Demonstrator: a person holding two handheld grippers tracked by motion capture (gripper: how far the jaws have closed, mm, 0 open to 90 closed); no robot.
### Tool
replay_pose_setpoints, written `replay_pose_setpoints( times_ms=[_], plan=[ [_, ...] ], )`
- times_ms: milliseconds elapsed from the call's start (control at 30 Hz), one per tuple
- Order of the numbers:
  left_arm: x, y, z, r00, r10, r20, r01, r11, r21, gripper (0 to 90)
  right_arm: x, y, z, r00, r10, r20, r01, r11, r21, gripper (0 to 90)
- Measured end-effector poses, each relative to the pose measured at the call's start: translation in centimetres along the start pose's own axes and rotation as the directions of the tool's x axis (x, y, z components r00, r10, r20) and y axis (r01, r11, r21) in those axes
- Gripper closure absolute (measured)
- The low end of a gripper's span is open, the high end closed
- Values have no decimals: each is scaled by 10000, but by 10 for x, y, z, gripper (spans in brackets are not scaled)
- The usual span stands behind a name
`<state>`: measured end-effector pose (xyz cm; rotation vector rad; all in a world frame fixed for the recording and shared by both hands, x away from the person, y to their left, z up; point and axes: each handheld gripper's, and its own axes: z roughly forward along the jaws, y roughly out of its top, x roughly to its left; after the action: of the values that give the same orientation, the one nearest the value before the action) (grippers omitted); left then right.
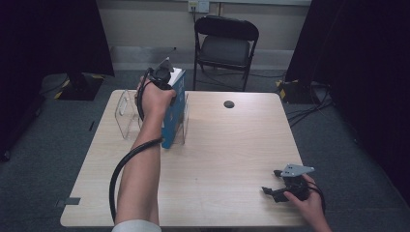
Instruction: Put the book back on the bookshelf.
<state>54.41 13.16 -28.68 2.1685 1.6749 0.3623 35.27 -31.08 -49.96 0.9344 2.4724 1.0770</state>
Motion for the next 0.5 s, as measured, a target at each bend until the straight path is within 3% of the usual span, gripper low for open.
replay_pose_setpoints(
  times_ms=[500],
  plan=[
    [-3,0,9,9999,-150,-38,149,9995,-270,618,0,0,1,10000,-11,-79,11,10000,-43,138]
  ],
)
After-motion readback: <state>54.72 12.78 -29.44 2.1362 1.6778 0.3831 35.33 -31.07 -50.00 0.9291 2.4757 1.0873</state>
